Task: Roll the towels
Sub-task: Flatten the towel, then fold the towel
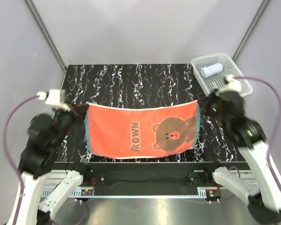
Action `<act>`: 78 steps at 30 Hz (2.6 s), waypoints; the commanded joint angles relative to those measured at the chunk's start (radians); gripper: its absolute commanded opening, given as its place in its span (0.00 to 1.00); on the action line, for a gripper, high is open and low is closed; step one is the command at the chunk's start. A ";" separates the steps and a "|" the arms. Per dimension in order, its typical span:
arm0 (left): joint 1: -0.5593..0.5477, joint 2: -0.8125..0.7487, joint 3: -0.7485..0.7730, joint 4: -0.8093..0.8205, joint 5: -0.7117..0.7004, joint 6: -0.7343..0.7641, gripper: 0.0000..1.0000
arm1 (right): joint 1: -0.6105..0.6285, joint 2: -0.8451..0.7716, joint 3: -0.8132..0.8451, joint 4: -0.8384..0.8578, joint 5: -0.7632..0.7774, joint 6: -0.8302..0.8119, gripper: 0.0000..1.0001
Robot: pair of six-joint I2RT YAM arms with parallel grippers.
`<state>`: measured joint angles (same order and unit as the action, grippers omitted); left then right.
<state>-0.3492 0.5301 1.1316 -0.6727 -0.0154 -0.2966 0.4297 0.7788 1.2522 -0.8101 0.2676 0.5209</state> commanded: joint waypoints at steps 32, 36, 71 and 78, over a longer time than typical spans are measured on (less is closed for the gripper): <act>0.257 1.344 0.333 0.121 -0.040 0.089 0.00 | -0.152 1.324 0.493 0.266 -0.077 -0.058 0.00; 0.266 1.390 0.384 0.110 -0.018 0.100 0.22 | -0.161 1.384 0.567 0.192 -0.062 -0.044 0.04; 0.285 0.349 -0.731 0.269 -0.021 -0.604 0.61 | -0.167 0.505 -0.237 0.224 -0.192 0.085 0.73; 0.285 0.364 -0.763 0.275 -0.069 -0.596 0.59 | -0.167 0.508 -0.243 0.229 -0.195 0.083 0.73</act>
<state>-0.0677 0.8879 0.3729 -0.4599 -0.0444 -0.8776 0.2657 1.3075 1.0103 -0.6033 0.0856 0.5995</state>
